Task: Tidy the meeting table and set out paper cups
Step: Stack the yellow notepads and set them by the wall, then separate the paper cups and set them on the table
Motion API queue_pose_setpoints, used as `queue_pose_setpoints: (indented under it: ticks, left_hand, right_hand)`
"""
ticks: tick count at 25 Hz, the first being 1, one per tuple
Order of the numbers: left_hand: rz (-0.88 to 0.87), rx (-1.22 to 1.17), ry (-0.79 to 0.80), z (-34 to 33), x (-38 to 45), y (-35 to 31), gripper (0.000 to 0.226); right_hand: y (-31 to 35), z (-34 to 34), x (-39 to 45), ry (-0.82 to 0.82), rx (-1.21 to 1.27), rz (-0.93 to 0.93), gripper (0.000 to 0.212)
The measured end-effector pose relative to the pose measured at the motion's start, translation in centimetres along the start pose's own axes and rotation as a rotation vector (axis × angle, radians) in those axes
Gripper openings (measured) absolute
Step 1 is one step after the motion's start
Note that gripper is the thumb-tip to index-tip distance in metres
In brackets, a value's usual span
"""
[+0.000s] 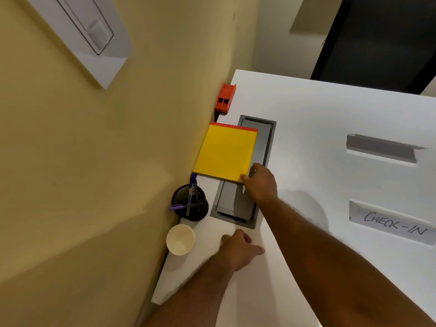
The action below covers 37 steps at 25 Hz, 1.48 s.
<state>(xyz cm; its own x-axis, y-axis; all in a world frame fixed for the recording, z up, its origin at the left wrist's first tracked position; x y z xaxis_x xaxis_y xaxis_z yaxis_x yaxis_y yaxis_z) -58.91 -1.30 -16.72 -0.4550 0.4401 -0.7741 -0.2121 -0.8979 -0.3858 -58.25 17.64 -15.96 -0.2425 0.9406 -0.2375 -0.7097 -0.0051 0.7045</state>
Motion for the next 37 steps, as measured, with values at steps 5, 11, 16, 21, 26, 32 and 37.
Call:
queue_pose_setpoints:
  ticks: [5,11,16,21,26,32,37]
  left_hand:
    - [-0.033,0.076,-0.079,-0.1,-0.7,-0.5,0.061]
    - [-0.185,-0.18,-0.006,2.3,-3.0,0.9,0.036]
    - [-0.022,-0.336,-0.205,3.1,-6.4,8.9,0.021]
    - [0.046,-0.571,-0.395,2.8,-8.0,13.5,0.014]
    - [0.011,-0.706,-0.535,6.2,-7.2,13.4,0.047]
    - [-0.009,-0.793,-0.538,7.1,-7.1,14.0,0.064]
    - [-0.07,-0.81,-0.478,6.0,-8.3,13.6,0.061]
  right_hand:
    - [-0.8,0.5,-5.1,0.1,0.129,-0.046,0.036]
    - [0.1,0.2,-12.5,0.181,0.2,-0.013,0.029]
    - [1.1,-0.6,-17.8,0.192,0.176,0.039,0.027]
    - [3.2,-2.7,-20.8,0.221,0.181,0.0,0.039]
    - [4.8,-4.7,-22.1,0.115,0.102,-0.028,0.021]
    - [3.4,-3.9,-22.8,0.075,0.09,-0.107,0.013]
    - [2.5,-2.2,-23.0,0.062,0.048,-0.027,0.01]
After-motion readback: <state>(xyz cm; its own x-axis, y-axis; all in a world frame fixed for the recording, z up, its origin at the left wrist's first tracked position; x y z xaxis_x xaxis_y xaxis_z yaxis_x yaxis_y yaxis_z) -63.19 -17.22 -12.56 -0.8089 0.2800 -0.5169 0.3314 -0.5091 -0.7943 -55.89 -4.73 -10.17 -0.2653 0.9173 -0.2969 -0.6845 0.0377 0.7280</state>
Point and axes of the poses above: each hand's wrist, its own x-axis towards the middle knuckle, its own z-axis out of the back of the hand, y = z × x, the point moved 3 cm from there along x, towards the middle knuckle, and after that the axes turned 9 degrees about -y, right-handed, at the moved point
